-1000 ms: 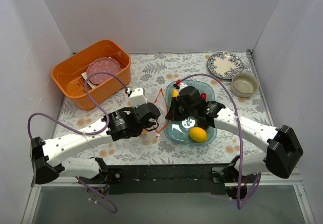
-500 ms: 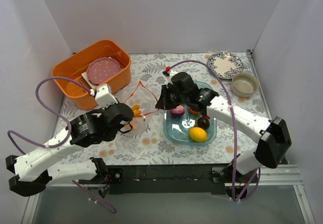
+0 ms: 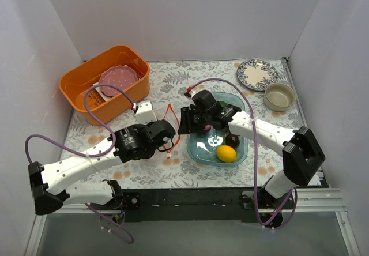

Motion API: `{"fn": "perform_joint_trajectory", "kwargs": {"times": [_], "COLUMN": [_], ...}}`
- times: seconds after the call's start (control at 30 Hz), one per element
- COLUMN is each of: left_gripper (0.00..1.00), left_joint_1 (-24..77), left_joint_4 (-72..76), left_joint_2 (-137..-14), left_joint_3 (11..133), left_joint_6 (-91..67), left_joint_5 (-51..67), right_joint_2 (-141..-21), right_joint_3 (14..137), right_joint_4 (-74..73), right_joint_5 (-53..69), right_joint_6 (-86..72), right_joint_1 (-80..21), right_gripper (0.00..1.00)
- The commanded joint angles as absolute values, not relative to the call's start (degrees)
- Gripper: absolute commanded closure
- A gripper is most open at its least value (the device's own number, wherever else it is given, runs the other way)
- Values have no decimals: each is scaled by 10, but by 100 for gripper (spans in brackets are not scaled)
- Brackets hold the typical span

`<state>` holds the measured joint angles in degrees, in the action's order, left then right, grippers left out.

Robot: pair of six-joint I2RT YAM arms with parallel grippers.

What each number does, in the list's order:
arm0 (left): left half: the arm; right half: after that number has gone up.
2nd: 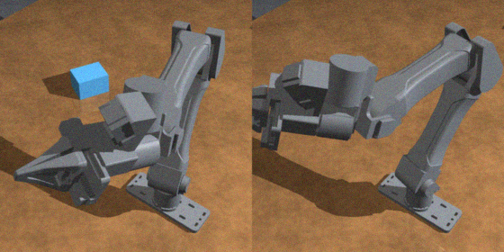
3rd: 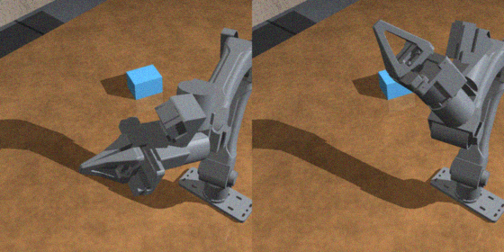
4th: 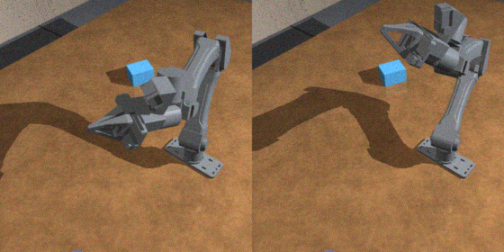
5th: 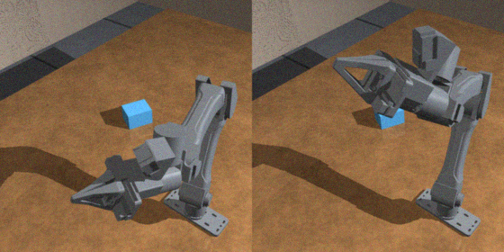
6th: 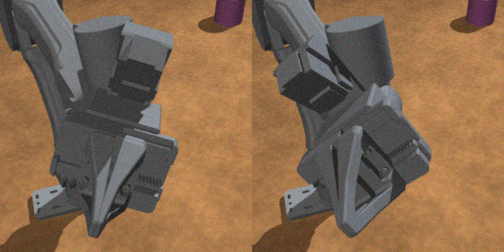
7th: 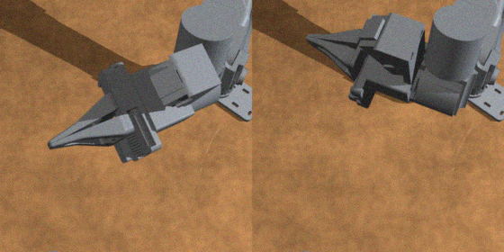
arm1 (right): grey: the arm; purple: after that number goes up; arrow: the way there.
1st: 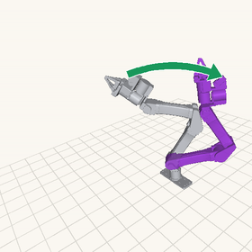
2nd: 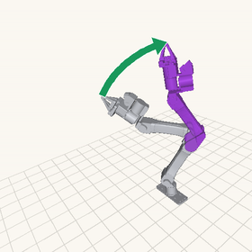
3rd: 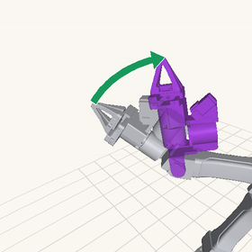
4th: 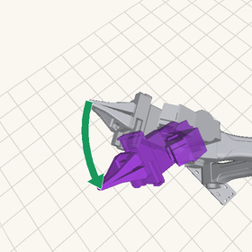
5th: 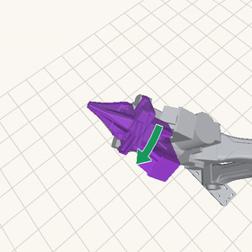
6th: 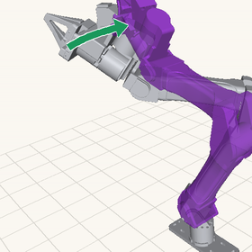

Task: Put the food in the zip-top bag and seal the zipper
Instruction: Place the fake vegetable in the zipper food storage bag, then pick up the fake fruit from the bin.

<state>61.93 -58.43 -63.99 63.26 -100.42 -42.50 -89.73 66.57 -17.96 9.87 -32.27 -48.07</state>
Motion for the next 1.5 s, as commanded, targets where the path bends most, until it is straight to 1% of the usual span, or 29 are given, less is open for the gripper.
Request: {"fn": "perform_joint_trajectory", "kwargs": {"times": [0.0, 0.07, 0.1, 0.17, 0.2, 0.23, 0.3, 0.57, 0.77, 1.07, 1.33, 1.47], "left_gripper": [100, 100, 100, 100, 100, 100, 100, 100, 100, 100, 99, 98], "left_joint_1": [616, 616, 616, 616, 616, 616, 616, 616, 616, 615, 615, 614], "left_joint_4": [-548, -539, -538, -536, -536, -535, -527, -492, -472, -459, -463, -463], "left_joint_2": [-618, -617, -618, -620, -621, -622, -622, -620, -609, -614, -641, -649], "left_joint_3": [600, 588, 587, 583, 583, 583, 580, 573, 561, 567, 578, 586], "left_joint_6": [-1008, -1008, -1009, -1009, -1009, -1007, -1001, -975, -962, -949, -943, -942], "left_joint_5": [-404, -397, -396, -396, -397, -397, -396, -380, -358, -347, -342, -341], "right_joint_2": [-841, -803, -789, -741, -725, -696, -663, -634, -598, -622, -628, -646], "right_joint_3": [652, 638, 630, 614, 592, 583, 561, 523, 480, 445, 389, 385], "right_joint_4": [-181, -191, -199, -206, -210, -216, -233, -397, -395, -352, -297, -280], "right_joint_5": [50, 14, 3, -42, -53, -62, -83, -118, -99, -86, -75, -71], "right_joint_6": [-313, -311, -312, -316, -316, -319, -321, -318, -271, -232, -208, -200], "right_joint_1": [-478, -477, -477, -476, -474, -473, -464, -443, -439, -431, -422, -417], "right_gripper": [39, 29, 21, 17, 10, 6, 2, 2, 2, 2, 2, 2]}}
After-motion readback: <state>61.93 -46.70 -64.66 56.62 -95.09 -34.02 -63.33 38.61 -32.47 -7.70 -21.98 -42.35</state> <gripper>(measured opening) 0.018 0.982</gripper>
